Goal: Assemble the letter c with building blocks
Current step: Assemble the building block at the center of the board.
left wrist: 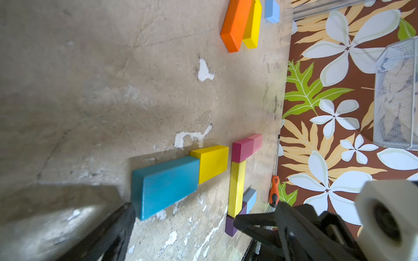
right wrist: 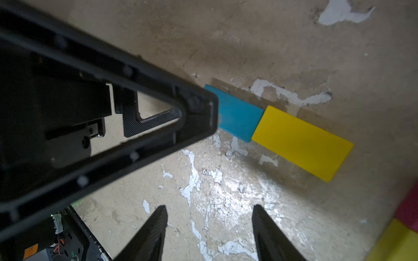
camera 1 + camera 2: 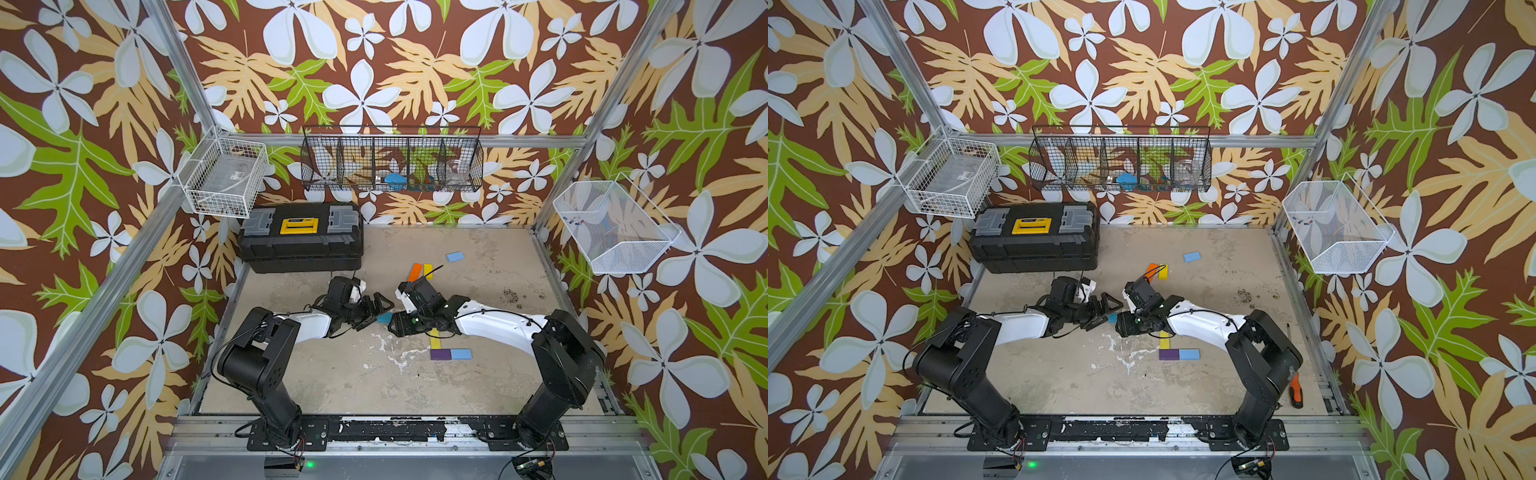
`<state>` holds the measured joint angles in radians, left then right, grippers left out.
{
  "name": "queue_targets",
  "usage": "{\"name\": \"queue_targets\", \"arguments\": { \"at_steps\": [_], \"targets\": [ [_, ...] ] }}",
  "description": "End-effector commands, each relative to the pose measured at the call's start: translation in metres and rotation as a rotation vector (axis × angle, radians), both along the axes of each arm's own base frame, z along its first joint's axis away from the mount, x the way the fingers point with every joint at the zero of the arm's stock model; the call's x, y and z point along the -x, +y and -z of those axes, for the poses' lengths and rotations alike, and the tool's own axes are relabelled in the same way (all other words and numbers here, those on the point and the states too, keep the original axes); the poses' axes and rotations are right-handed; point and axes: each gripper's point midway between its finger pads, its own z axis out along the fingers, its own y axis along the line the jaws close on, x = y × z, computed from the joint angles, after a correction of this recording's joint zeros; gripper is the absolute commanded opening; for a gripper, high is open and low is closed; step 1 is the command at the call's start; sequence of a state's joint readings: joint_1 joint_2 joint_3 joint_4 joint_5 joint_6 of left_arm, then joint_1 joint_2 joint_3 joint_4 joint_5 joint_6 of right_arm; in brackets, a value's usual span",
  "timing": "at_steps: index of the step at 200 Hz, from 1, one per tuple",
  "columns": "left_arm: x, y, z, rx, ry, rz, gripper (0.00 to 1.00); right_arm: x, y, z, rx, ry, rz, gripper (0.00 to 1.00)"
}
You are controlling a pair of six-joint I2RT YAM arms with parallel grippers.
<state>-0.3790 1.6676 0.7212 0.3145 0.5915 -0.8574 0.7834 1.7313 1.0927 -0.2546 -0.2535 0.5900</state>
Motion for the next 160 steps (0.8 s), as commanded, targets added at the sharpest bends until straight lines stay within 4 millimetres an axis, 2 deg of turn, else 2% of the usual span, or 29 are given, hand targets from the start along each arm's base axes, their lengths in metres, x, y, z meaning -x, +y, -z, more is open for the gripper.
{"name": "queue_targets", "arguments": {
  "at_steps": [1,40,77,99,123,160],
  "targets": [
    [-0.011,0.015,-0.004,-0.025,-0.021,-0.052,1.00,-0.004,0.005,0.000,0.013,-0.019,-0.003,0.62],
    [-0.031,0.052,-0.012,-0.026,-0.024,-0.142,1.00,-0.004,0.018,0.010,0.025,-0.006,-0.023,0.62],
    [-0.035,0.066,-0.015,-0.038,-0.030,-0.164,1.00,-0.005,0.025,0.026,0.057,0.006,-0.034,0.61],
    [-0.034,0.068,-0.014,-0.033,-0.028,-0.162,1.00,-0.006,0.025,0.033,0.074,0.011,-0.037,0.61],
    [-0.032,0.067,-0.013,-0.028,-0.026,-0.153,1.00,-0.013,0.027,0.024,0.083,-0.020,-0.040,0.61],
    [-0.029,0.064,-0.014,-0.016,-0.025,-0.134,1.00,-0.038,0.023,0.004,0.099,-0.079,-0.029,0.62]
  ]
}}
